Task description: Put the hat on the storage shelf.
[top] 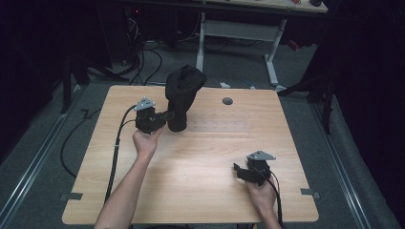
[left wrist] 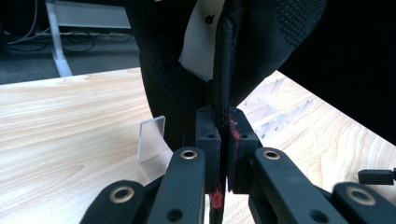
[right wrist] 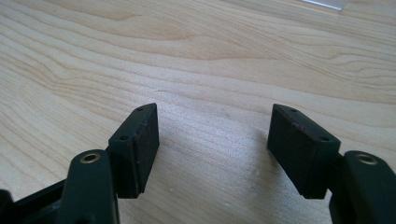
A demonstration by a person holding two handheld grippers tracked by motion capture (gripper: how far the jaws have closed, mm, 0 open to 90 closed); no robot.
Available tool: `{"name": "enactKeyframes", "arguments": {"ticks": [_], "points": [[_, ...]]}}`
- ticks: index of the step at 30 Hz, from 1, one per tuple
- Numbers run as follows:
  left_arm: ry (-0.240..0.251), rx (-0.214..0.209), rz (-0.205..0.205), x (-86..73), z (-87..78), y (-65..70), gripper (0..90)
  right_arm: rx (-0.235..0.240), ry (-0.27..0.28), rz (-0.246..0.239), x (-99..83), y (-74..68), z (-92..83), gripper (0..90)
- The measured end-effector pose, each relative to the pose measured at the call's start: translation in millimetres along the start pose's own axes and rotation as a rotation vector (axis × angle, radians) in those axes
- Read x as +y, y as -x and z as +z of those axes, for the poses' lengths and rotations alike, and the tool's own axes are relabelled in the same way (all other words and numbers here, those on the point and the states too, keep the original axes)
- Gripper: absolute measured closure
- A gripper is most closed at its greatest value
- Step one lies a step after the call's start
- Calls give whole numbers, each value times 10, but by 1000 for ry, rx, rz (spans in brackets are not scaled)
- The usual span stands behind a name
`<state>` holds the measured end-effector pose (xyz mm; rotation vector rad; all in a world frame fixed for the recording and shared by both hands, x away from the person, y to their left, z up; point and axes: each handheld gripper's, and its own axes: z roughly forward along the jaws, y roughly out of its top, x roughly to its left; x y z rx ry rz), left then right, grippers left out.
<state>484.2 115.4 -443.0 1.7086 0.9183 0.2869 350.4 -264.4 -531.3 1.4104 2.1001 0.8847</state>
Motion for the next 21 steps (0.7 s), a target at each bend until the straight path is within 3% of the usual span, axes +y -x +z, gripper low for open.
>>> {"name": "enactKeyframes", "arguments": {"ticks": [5, 15, 18, 21], "points": [[-14, 19, 24, -11, -4, 40, 850, 0, 0, 0, 0, 0, 0, 341], [-42, 20, 6, -87, -57, 7, 838, 0, 0, 0, 0, 0, 0, 341], [-49, 25, 3, -88, -61, 4, 818, 0, 0, 0, 0, 0, 0, 341], [-55, 37, 10, -81, -70, 19, 733, 0, 0, 0, 0, 0, 0, 341]]}}
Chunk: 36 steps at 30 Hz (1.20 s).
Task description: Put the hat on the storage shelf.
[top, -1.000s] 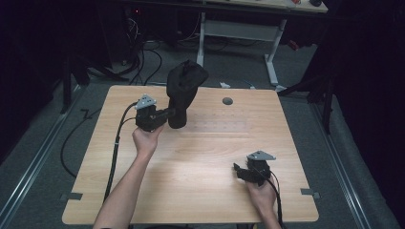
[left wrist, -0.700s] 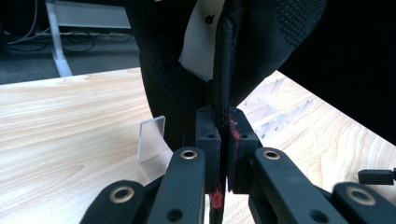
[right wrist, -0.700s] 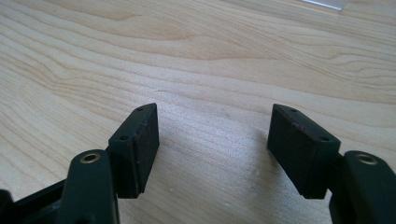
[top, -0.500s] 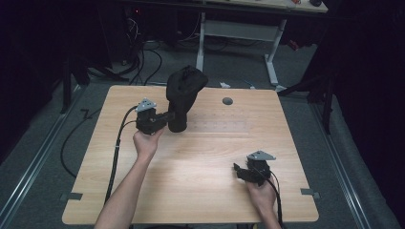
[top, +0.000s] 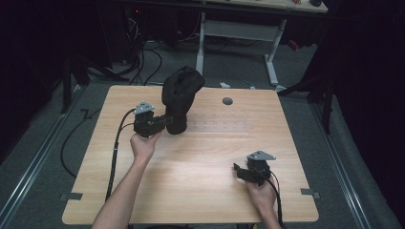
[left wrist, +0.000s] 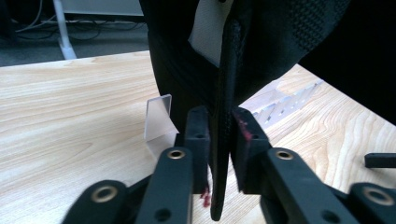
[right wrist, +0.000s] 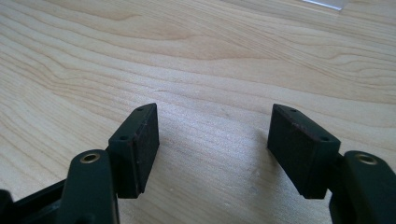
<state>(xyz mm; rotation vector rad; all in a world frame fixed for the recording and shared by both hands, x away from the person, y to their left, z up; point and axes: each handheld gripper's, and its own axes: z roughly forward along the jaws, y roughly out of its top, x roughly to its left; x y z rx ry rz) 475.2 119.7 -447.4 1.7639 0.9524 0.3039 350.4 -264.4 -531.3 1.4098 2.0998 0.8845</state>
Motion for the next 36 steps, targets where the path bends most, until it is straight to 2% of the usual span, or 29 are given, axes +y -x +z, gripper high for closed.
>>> {"name": "enactKeyframes", "arguments": {"ticks": [6, 11, 17, 30, 36], "points": [[-14, 18, 3, 14, -34, 12, 566, 0, 0, 0, 0, 0, 0, 340], [-22, 29, 3, 27, -75, 13, 501, 0, 0, 0, 0, 0, 0, 341], [-25, 25, -3, 58, -172, 16, 467, 0, 0, 2, 0, -1, 0, 340], [-43, 27, 6, 65, -336, 14, 463, 0, -1, 2, 0, -1, 0, 340], [-34, 44, 0, 44, -423, 7, 447, 1, -1, 3, 0, -1, 0, 341]]}}
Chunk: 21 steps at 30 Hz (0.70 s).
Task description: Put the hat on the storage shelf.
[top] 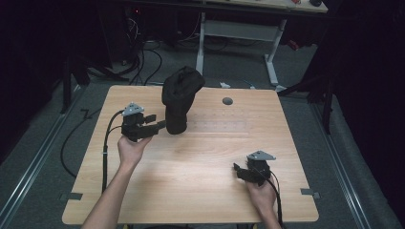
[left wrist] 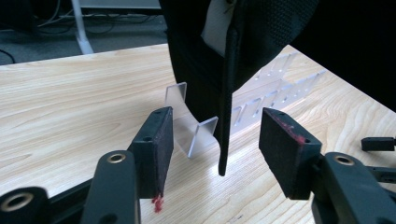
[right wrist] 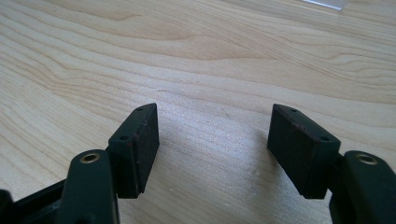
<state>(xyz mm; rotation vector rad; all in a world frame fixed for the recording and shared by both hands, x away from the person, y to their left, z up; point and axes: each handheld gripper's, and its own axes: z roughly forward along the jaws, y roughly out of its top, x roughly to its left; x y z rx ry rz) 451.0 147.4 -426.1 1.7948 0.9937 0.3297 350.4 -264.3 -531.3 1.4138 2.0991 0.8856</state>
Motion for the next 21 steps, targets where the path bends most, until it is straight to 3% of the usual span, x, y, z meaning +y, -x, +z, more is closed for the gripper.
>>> {"name": "enactKeyframes", "arguments": {"ticks": [9, 21], "points": [[5, -20, -18, -4, -172, -14, 441, 1, 0, 1, 0, 0, 0, 340], [4, 4, -59, -192, -414, -20, 427, 1, 0, 1, 0, 0, 0, 340]]}}
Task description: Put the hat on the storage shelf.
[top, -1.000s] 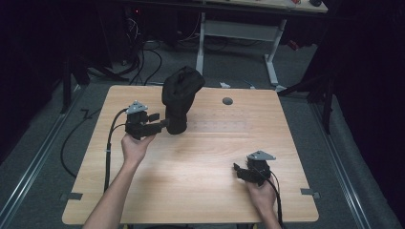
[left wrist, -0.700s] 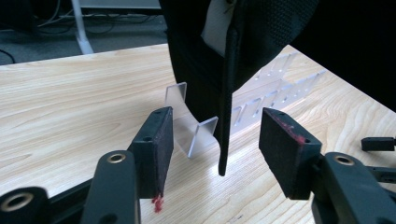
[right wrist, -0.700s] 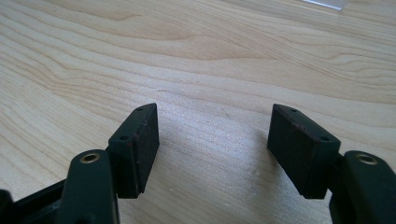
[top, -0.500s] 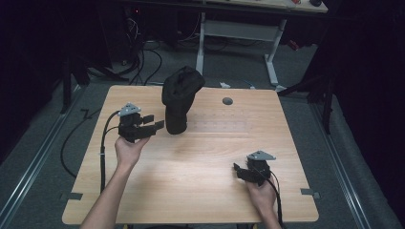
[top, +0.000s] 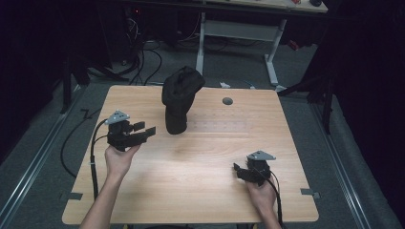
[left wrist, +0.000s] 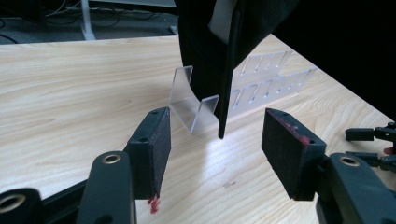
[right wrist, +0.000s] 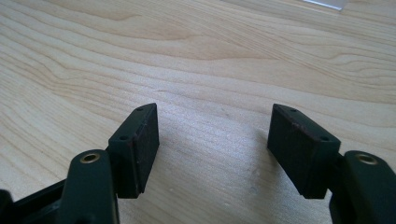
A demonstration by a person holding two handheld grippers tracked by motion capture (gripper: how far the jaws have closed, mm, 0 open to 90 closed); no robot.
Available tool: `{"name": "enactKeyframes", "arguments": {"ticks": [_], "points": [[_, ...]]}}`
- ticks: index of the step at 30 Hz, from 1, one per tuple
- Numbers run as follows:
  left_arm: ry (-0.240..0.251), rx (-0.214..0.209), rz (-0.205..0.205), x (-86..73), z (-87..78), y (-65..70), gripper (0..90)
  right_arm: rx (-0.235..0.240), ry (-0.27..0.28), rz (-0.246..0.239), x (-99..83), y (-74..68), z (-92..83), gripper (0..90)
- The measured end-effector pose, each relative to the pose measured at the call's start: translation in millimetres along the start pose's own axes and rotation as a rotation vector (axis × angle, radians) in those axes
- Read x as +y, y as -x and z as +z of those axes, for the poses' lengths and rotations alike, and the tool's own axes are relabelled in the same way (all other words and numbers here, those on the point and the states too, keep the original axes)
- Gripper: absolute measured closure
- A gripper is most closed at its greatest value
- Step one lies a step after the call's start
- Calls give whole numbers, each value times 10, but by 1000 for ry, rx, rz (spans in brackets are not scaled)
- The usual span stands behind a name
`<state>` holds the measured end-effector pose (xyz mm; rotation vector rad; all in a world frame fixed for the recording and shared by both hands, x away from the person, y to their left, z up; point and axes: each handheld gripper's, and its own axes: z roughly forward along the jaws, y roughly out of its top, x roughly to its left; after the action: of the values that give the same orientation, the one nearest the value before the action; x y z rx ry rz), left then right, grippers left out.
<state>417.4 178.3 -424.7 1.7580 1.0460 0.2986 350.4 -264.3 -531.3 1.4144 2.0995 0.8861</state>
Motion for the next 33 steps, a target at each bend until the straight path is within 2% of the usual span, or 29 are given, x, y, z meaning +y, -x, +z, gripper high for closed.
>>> {"name": "enactKeyframes", "arguments": {"ticks": [14, 18, 21, 28, 33], "points": [[-10, -3, -43, -233, -133, 96, 415, 0, 0, 0, 0, 0, 0, 340], [-18, -3, -33, -275, -143, 128, 415, 0, 1, -1, 0, 0, 0, 341], [-21, -9, -44, -321, -139, 150, 415, 0, 0, 0, 0, -1, 0, 341], [-58, -7, -26, -469, -94, 226, 408, 0, 0, -2, 0, 0, 0, 340], [-69, -9, -28, -519, -62, 243, 401, 0, 0, -2, 0, 0, 0, 341]]}}
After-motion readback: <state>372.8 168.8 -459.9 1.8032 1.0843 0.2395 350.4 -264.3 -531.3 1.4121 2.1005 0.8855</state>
